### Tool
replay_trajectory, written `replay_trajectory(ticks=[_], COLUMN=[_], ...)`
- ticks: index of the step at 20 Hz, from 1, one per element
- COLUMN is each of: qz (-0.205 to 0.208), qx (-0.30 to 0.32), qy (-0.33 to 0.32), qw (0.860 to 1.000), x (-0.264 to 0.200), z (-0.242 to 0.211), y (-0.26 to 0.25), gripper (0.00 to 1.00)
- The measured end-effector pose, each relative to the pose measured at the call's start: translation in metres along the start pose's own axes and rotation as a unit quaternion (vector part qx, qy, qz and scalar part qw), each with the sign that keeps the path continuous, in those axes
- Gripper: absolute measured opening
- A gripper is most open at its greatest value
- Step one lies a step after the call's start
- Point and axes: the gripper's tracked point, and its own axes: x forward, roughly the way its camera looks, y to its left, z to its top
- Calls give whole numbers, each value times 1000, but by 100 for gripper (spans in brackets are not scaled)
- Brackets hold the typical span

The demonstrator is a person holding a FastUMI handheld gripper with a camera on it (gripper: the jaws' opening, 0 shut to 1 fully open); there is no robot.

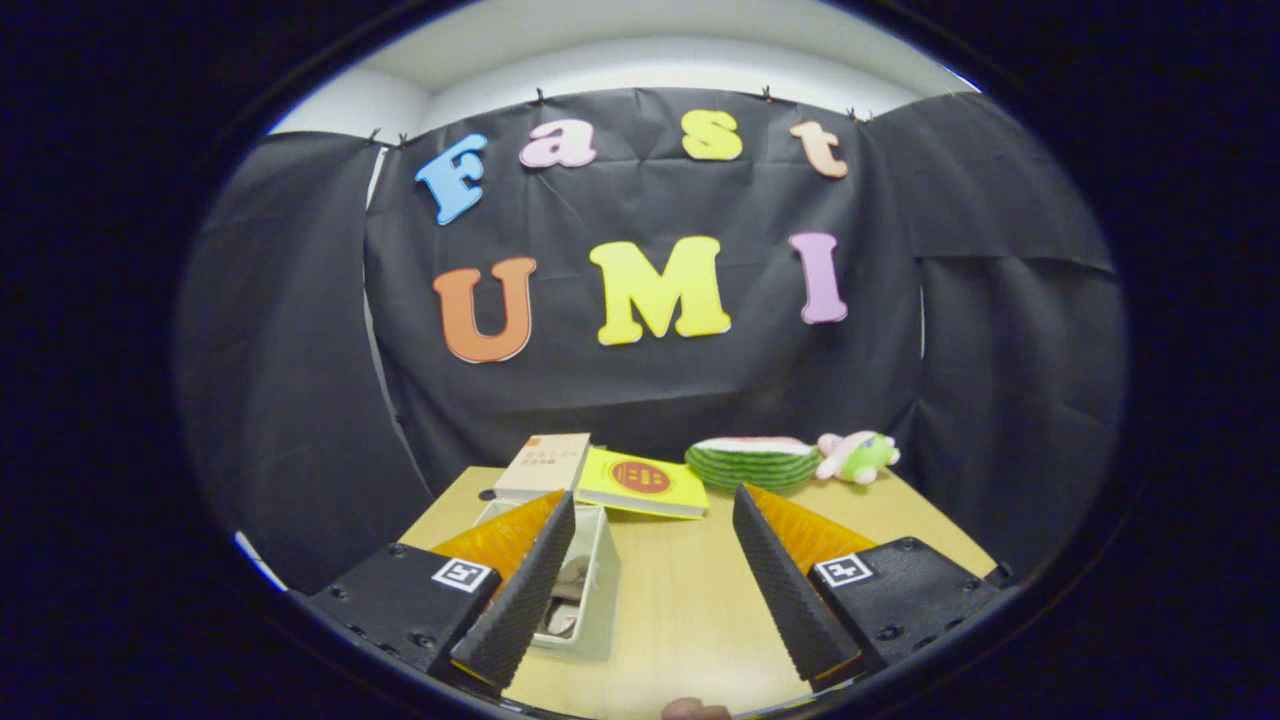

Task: Open the storage box then place both shoes into the box .Put the left shoe in first, then the right shoe, with the right side of both shoes facing outward in a uniform manner.

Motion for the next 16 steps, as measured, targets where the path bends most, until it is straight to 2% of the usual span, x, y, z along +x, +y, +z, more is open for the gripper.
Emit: replay_trajectory(ticks=[2,5,12,16], qz=[-17,-8,-47,-37], qx=[-12,-5,-11,-1], qy=[-39,-84,-106,-106], qw=[999,996,993,994], x=[-20,-50,-84,-93], z=[11,14,-6,-14], y=[-4,1,-28,-38], gripper=[100,100,100,100])
